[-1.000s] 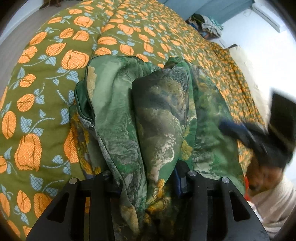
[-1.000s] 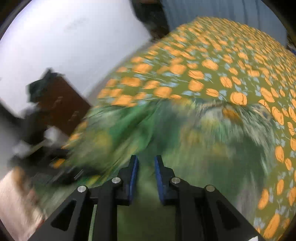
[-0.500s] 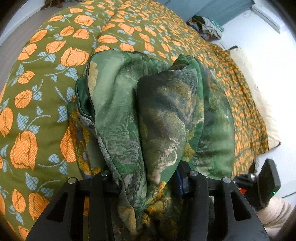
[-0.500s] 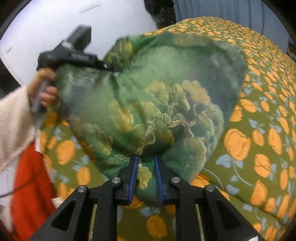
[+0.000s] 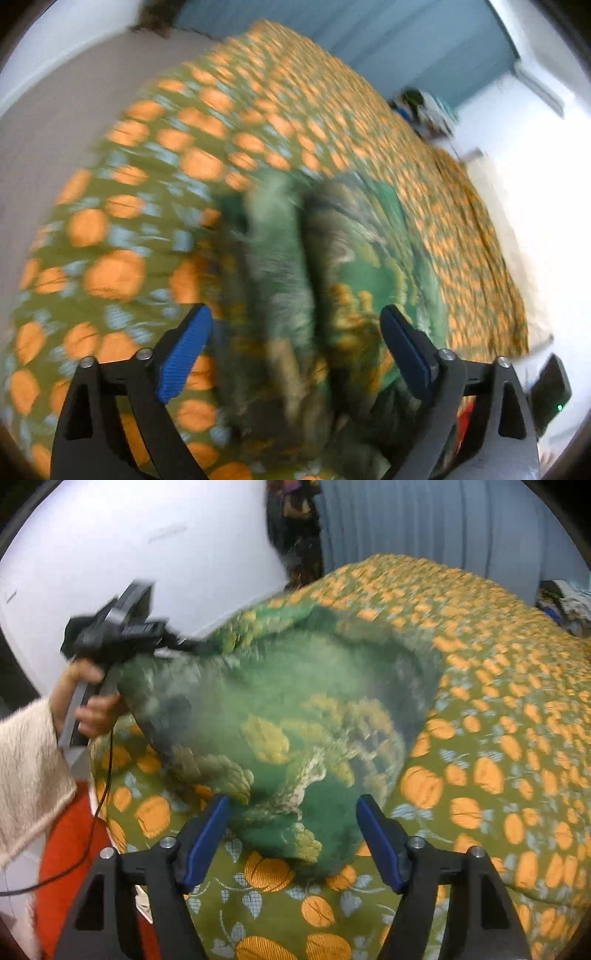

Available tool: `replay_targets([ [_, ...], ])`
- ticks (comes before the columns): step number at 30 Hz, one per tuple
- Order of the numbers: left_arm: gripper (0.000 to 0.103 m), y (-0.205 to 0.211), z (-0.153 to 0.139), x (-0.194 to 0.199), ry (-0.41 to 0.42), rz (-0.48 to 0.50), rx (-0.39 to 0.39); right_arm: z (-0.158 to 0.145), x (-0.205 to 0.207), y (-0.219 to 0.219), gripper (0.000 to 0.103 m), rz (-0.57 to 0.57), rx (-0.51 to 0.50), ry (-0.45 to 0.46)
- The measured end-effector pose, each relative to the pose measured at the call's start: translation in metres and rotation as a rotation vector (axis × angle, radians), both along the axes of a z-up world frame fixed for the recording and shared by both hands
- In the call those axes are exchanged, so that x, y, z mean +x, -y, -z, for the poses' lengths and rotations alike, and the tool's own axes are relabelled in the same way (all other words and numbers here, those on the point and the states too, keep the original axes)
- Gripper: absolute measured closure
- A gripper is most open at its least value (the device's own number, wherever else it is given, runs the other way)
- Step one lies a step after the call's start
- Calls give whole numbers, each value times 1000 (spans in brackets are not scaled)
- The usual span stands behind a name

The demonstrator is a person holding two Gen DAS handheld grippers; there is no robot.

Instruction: Fold large clothes

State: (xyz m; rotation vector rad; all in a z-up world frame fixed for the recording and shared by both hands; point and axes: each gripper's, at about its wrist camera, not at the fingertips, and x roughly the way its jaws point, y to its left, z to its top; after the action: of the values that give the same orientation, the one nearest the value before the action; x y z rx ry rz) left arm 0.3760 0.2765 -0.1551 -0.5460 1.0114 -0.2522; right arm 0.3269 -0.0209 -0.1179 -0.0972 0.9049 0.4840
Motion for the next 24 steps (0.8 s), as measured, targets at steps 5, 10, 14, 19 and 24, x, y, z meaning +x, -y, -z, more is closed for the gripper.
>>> replay_targets([
  [5,0,-23,-26,-32,69,-153,300,-12,-3,17,30,94,-100,56],
  [10,0,-13,-39,-51,108,-70,509,-19,-8,35,30,143,-77,107],
  [14,0,-7,-51,-63,144,-102,645,-27,-14,42,30,156,-68,183],
  [19,0,-2,-55,-67,158,-143,706,-30,-11,47,30,162,-70,210],
  [24,0,12,-60,-72,193,-142,792,-31,-10,51,30,173,-52,217],
])
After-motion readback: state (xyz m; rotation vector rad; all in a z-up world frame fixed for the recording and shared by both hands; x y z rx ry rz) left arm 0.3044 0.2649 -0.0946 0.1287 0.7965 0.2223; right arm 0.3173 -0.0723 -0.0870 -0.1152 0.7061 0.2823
